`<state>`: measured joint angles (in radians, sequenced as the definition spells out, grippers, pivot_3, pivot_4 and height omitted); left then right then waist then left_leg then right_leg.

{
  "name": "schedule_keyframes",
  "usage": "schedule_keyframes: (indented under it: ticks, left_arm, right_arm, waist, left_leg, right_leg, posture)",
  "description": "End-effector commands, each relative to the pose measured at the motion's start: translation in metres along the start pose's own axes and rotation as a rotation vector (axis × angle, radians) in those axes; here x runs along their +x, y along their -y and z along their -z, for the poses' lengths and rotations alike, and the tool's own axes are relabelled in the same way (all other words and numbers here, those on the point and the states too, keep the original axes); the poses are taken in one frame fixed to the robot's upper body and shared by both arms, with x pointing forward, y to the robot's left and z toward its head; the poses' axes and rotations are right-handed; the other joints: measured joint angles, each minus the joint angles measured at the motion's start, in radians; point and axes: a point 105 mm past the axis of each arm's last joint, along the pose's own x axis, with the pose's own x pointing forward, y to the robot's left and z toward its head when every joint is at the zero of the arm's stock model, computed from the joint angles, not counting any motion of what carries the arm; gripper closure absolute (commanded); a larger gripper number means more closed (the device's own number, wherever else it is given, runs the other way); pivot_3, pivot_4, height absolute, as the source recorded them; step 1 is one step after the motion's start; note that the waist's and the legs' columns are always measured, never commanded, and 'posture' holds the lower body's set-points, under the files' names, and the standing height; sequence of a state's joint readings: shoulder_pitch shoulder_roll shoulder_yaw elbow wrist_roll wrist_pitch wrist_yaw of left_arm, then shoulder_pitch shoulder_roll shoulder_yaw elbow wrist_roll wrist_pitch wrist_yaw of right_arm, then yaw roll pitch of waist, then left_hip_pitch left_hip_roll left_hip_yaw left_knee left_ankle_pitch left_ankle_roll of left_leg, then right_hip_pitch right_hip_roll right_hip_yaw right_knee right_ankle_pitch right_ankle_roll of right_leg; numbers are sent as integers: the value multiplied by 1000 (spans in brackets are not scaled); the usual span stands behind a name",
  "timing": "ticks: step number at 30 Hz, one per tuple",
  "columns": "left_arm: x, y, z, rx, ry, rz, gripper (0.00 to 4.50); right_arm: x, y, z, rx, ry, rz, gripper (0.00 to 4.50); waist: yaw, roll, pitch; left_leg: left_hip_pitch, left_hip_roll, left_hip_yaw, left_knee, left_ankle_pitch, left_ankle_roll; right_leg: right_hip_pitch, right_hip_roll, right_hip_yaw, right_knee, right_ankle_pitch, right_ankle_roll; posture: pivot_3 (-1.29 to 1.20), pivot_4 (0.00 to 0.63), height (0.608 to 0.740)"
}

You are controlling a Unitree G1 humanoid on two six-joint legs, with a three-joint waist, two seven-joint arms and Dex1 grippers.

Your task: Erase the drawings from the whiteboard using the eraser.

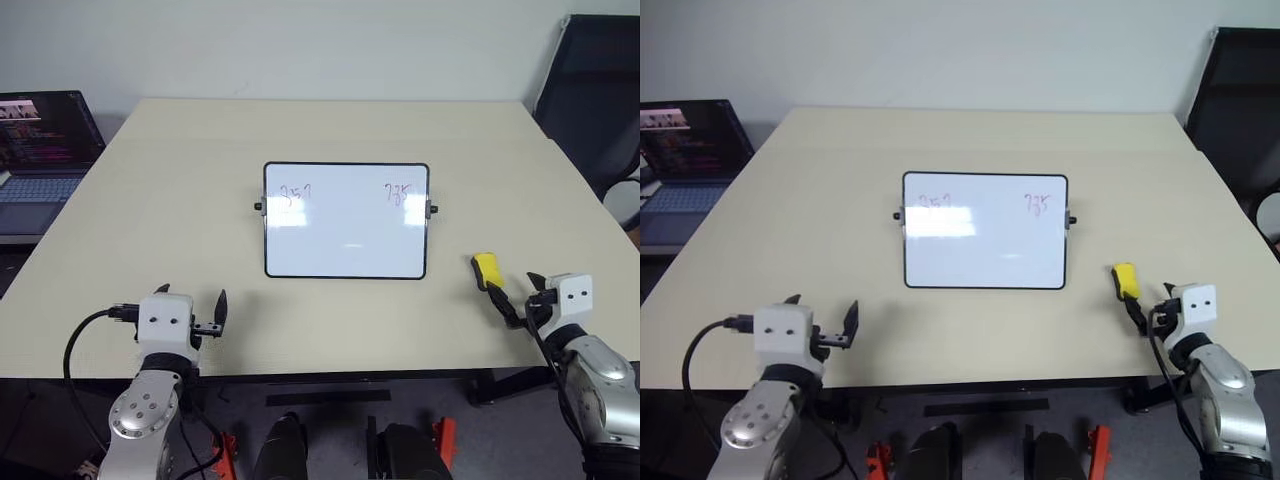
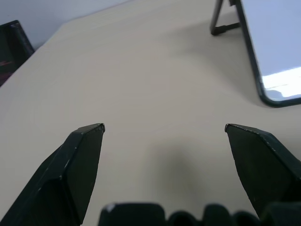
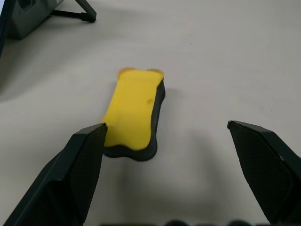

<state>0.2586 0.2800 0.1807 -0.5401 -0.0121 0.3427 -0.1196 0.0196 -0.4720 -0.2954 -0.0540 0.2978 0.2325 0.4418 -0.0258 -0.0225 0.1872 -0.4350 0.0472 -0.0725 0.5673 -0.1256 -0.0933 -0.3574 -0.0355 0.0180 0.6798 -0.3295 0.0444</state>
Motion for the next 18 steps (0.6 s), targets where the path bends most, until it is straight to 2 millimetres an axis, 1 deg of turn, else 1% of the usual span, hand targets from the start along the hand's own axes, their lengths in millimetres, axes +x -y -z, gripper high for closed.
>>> schedule_keyframes:
  ticks: [1, 3, 5, 7, 9, 10, 11, 12, 13, 15, 16, 18]
  left_arm:
    - [5, 8, -7, 17, 32, 37, 0]
    - [3, 21, -2, 23, 18, 112, 0]
    - [0, 31, -3, 21, 24, 187, 0]
    - [-1, 33, -4, 28, 33, 233, 0]
    - [1, 35, -11, 51, 67, 290, 0]
    - [2, 35, -17, 43, 88, 331, 0]
    - [4, 38, -28, 37, 127, 394, 0]
    - [7, 37, -41, 35, 174, 437, 0]
    - [10, 35, -50, 41, 201, 466, 0]
    - [14, 23, -55, 60, 224, 488, 0]
    - [17, 21, -59, 67, 236, 519, 0]
    - [21, 34, -73, 77, 251, 673, 0]
  right_arm:
    - [-5, 1, -13, 19, 16, 5, 16]
    - [-10, -5, -7, 7, -12, -7, 16]
    - [-13, -15, -14, -30, -2, -38, 16]
    - [-16, -21, -19, -40, 11, -53, 16]
    - [-20, -22, -27, -17, 27, -52, 16]
    - [-20, -24, -33, 1, 38, -59, 16]
    - [-20, -24, -39, 17, 49, -67, 16]
    - [-18, -24, -45, 31, 56, -71, 16]
    - [-16, -24, -48, 36, 58, -72, 16]
    - [-13, -32, -49, 44, 47, -67, 16]
    - [-10, -34, -50, 64, 46, -56, 16]
    - [-2, -27, -52, 73, 14, 6, 16]
  waist:
    - [0, 0, 0]
    - [0, 0, 0]
    - [0, 0, 0]
    - [0, 0, 0]
    - [-2, 0, 0]
    - [-2, 0, 0]
    - [-1, 0, 0]
    - [-1, 0, 0]
    - [-1, 0, 0]
    - [-1, 0, 0]
    - [-1, 1, 0]
    - [-1, 1, 0]
  left_leg:
    - [0, 0, 0, 0, 0, 0]
    - [0, 0, 0, 1, 0, 0]
    - [0, 0, 0, 1, -1, 0]
    - [-1, 0, 0, 0, -1, 0]
    - [-1, 1, 0, 0, -1, 0]
    - [-1, 1, 0, 0, -1, 0]
    - [0, 1, 0, 0, -1, 0]
    - [0, 1, 0, 0, -1, 0]
    - [0, 1, -1, 0, -1, 0]
    - [0, 0, -1, 2, -1, 0]
    - [0, 0, -1, 2, -1, 0]
    - [0, 1, -1, 1, -1, 0]
  right_leg:
    - [0, 0, 0, 0, 0, 0]
    - [0, 0, 0, 0, 0, 0]
    - [0, 0, 0, 0, 0, 0]
    - [-1, 0, 0, 0, -1, -1]
    - [-1, 0, 0, 0, -1, -1]
    - [-1, 0, 0, 1, -1, -1]
    - [-1, 0, -1, 1, -1, -1]
    - [-1, 0, -1, 1, -1, -1]
    - [-1, 0, -1, 1, -1, -1]
    - [-2, 0, -1, 0, 0, -1]
    - [-3, 0, -1, 0, 0, -1]
    - [-1, 0, -1, 0, -1, -1]
  posture:
    - [0, 150, 740]
    - [0, 150, 740]
    - [0, 150, 740]
    - [0, 150, 740]
    - [0, 150, 740]
    - [0, 150, 740]
    - [0, 150, 740]
    - [0, 150, 740]
    - [0, 150, 740]
    - [0, 150, 740]
    - [0, 150, 740]
    - [0, 150, 740]
